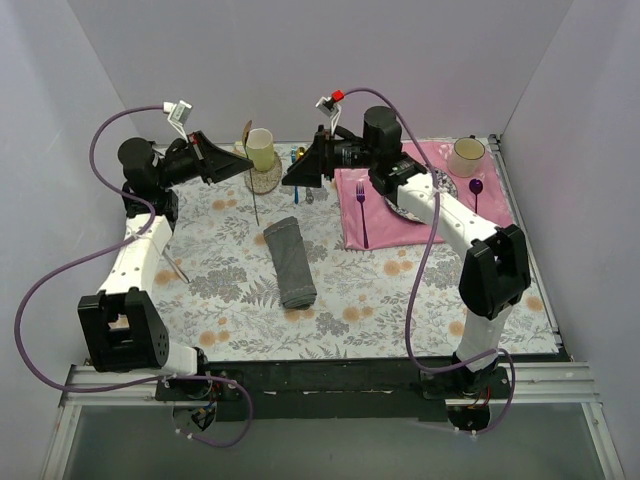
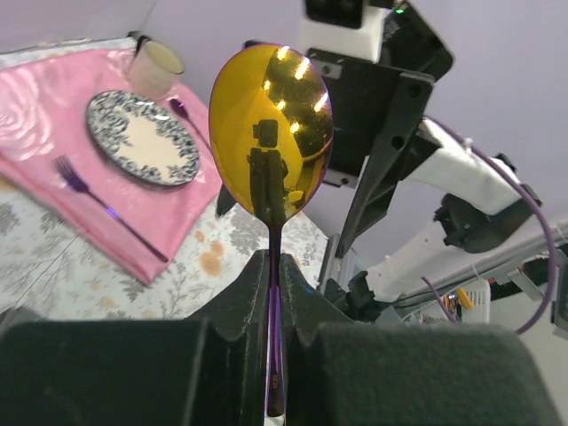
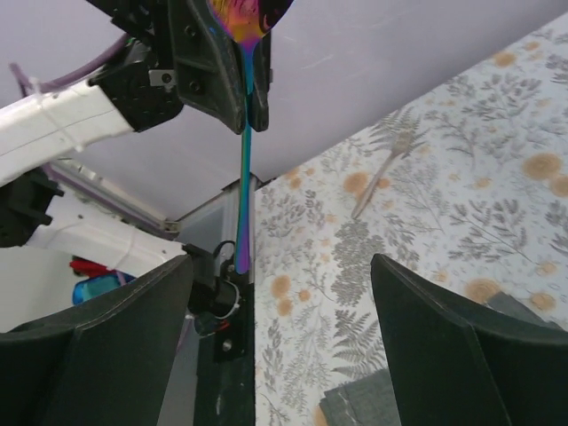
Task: Fold the napkin into a case and place the utensils inside
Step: Pass from the left arm to the right
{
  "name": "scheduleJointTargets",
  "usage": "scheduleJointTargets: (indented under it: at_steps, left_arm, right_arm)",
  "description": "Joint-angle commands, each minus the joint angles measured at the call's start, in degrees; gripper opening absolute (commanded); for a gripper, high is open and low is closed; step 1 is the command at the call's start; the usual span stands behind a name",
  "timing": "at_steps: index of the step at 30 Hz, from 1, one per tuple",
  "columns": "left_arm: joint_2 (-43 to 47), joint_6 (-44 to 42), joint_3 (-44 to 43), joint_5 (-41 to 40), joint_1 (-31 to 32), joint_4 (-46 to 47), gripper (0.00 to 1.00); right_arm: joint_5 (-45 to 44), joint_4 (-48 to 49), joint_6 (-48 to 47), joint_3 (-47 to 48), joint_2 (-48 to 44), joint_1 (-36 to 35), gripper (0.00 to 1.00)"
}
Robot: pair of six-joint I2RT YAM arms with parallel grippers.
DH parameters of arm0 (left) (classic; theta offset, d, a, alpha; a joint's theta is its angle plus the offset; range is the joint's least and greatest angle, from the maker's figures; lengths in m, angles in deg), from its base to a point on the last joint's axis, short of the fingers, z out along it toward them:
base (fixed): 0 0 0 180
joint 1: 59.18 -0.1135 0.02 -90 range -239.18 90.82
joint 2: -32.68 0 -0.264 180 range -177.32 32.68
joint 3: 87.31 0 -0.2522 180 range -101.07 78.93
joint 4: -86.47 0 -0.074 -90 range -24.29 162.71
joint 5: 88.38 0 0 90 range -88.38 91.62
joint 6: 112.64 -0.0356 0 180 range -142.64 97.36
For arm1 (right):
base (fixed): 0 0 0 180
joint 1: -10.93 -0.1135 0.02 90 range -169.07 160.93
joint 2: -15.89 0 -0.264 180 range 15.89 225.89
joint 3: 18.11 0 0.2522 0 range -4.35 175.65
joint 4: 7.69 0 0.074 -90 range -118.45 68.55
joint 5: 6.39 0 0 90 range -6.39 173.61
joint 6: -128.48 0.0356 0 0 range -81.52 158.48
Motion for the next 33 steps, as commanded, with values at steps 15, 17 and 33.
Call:
scheduleJointTargets:
  at_steps: [15,17,33]
  left_arm:
    - [-1.19,22.69,-6.29,1.85,7.52,28.35,0.00]
    - [-1.01,22.96,-6.47,1.50,7.87,28.53,0.00]
    - [1.71,13.13,-6.82,-2.44,6.91,11.95,0.29]
  right_arm:
    - [8.75,27.38,18.61,-0.72,1.22,-7.17,0.88]
    - [8.66,28.35,19.58,-1.07,1.66,-7.35,0.85]
    - [4.97,25.65,20.65,-6.43,-1.76,-7.79,0.01]
